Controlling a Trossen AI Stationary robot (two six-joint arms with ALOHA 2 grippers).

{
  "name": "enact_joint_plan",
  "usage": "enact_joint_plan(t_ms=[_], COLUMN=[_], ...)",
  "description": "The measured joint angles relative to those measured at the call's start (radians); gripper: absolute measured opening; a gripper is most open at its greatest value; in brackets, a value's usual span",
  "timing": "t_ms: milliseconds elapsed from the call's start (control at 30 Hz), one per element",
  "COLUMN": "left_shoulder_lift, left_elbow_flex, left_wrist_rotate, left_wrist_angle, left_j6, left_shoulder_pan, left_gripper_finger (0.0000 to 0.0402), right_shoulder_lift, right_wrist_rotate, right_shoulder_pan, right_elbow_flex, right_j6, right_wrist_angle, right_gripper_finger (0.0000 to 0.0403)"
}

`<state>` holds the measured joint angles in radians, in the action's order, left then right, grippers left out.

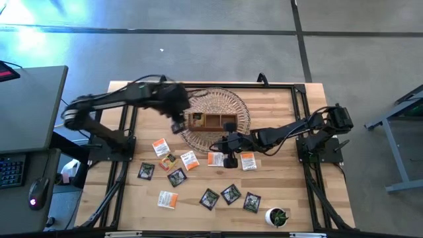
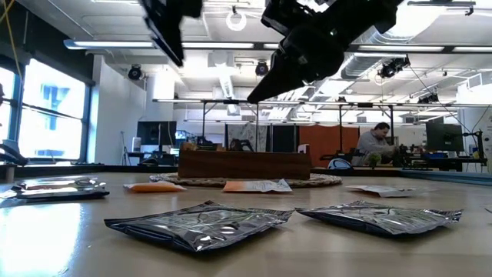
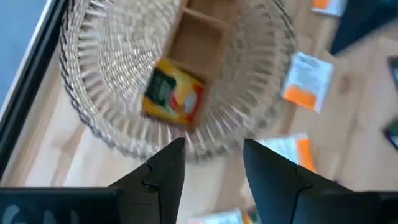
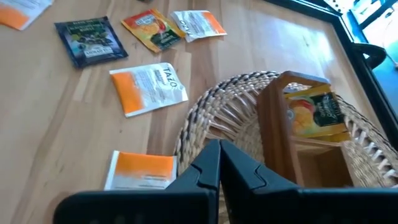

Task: Pick & Place Tea
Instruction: Put the yellow tea bag into the left section of the wooden organizer

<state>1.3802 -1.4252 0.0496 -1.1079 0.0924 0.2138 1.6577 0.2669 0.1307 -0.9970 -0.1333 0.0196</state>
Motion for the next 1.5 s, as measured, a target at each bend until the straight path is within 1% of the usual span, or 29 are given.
enact_joint_plan(t_ms=[67,133,200,300,400,467,500,567,667,733,833,1000,1100,1167,1333,1433,1500], left_shoulder_lift=[-0.081,-0.168,-0.248,-0.367,-0.458,-0.496,-0.503,-0.506,-0.497,-0.476,-0.439,-0.391,-0.358,-0.337,-0.294,-0.259,-0.233], left_elbow_flex=[0.045,0.114,0.208,0.386,0.565,0.673,0.718,0.795,0.873,0.904,0.937,0.968,0.967,0.967,0.966,0.966,0.966], left_wrist_rotate=[0.02,0.062,0.109,0.145,0.13,0.097,0.075,0.038,0.008,0.009,0.008,0.008,0.008,0.014,0.018,0.016,0.012], left_wrist_angle=[0.011,0.024,0.047,0.111,0.254,0.339,0.408,0.525,0.61,0.61,0.605,0.601,0.61,0.639,0.726,0.768,0.756], left_j6=[0.052,0.126,0.218,0.379,0.524,0.567,0.568,0.567,0.513,0.464,0.444,0.52,0.508,0.447,0.173,0.074,0.022], left_shoulder_pan=[-0.059,-0.125,-0.194,-0.296,-0.376,-0.41,-0.423,-0.441,-0.452,-0.45,-0.45,-0.45,-0.45,-0.45,-0.45,-0.45,-0.45], left_gripper_finger=[0.0159,0.0159,0.0159,0.0159,0.0159,0.0159,0.0159,0.0159,0.0159,0.0159,0.0159,0.0159,0.0159,0.0159,0.0159,0.0159,0.0159], right_shoulder_lift=[0.0,0.0,0.0,0.0,0.0,0.0,0.0,0.0,0.0,0.0,0.0,0.0,0.0,0.0,0.0,0.0,0.0], right_wrist_rotate=[-0.008,-0.016,-0.025,-0.042,-0.078,-0.117,-0.133,-0.149,-0.152,-0.152,-0.169,-0.171,-0.17,-0.174,-0.171,-0.171,-0.171], right_shoulder_pan=[0.0,0.0,0.0,0.0,0.0,0.0,0.0,0.0,0.001,0.001,0.0,0.001,0.001,0.001,0.001,0.001,0.001], right_elbow_flex=[0.0,0.0,0.0,0.0,-0.001,-0.001,-0.001,0.0,0.0,-0.001,-0.001,-0.001,0.0,0.0,0.0,0.0,0.0], right_j6=[-0.001,0.002,0.002,0.002,0.003,0.002,0.001,0.001,0.019,0.034,0.047,0.043,0.048,0.048,0.046,0.046,0.042], right_wrist_angle=[0.001,0.009,0.029,0.095,0.163,0.194,0.208,0.237,0.289,0.333,0.355,0.349,0.344,0.343,0.339,0.337,0.336], right_gripper_finger=[0.0009,0.0011,0.001,0.0007,0.0003,0.0002,0.0002,0.0004,0.0006,0.0004,0.0002,0.0008,0.0007,0.0004,0.0004,0.0008,0.0008])
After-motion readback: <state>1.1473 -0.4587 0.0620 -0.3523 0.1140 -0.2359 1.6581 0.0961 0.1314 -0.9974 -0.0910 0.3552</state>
